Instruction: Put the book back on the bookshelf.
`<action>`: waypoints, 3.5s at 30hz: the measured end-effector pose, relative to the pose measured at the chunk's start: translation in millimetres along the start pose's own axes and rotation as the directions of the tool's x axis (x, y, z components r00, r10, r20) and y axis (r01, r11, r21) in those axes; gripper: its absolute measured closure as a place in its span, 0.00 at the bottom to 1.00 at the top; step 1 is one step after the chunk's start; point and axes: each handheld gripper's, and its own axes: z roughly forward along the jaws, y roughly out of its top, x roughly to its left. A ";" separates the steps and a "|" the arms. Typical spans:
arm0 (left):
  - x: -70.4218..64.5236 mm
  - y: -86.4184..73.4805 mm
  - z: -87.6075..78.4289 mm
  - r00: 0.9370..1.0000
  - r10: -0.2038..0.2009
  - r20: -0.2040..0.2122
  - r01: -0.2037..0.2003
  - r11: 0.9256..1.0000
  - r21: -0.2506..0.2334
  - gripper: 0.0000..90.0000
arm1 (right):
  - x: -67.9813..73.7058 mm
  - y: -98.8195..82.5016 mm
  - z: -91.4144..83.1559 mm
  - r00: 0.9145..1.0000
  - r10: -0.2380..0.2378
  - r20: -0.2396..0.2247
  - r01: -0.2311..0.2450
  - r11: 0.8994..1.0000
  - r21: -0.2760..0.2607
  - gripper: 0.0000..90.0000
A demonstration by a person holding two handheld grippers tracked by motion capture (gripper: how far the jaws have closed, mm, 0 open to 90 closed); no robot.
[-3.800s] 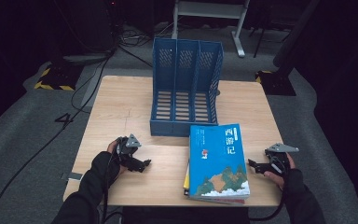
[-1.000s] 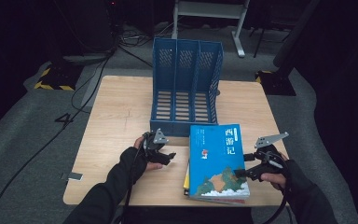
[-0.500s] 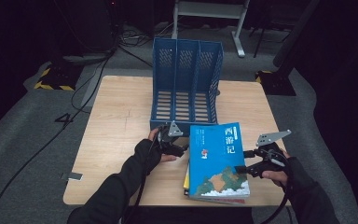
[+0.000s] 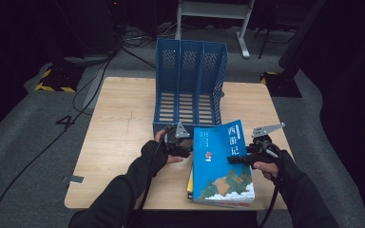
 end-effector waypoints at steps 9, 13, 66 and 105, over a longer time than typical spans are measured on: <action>4.2 0.2 1.6 0.999 -0.021 0.033 0.021 1.000 -0.019 0.41 | 5.6 0.6 -0.5 0.998 -0.066 0.000 0.065 0.996 -0.067 0.74; 4.5 1.7 -2.8 0.999 -0.024 0.047 0.027 0.999 -0.047 0.46 | 7.6 -2.1 -1.9 0.996 -0.087 0.000 0.087 0.991 -0.099 0.75; 6.8 104.6 -97.4 0.978 0.119 0.172 -0.051 0.932 -0.359 1.00 | 58.5 9.7 -37.5 0.869 -0.298 0.394 0.449 0.809 -0.380 0.88; -19.6 53.1 -144.1 0.990 0.077 0.120 -0.026 0.924 -0.381 0.42 | 93.9 -26.1 -44.5 0.813 -0.410 0.413 0.558 0.751 -0.352 0.88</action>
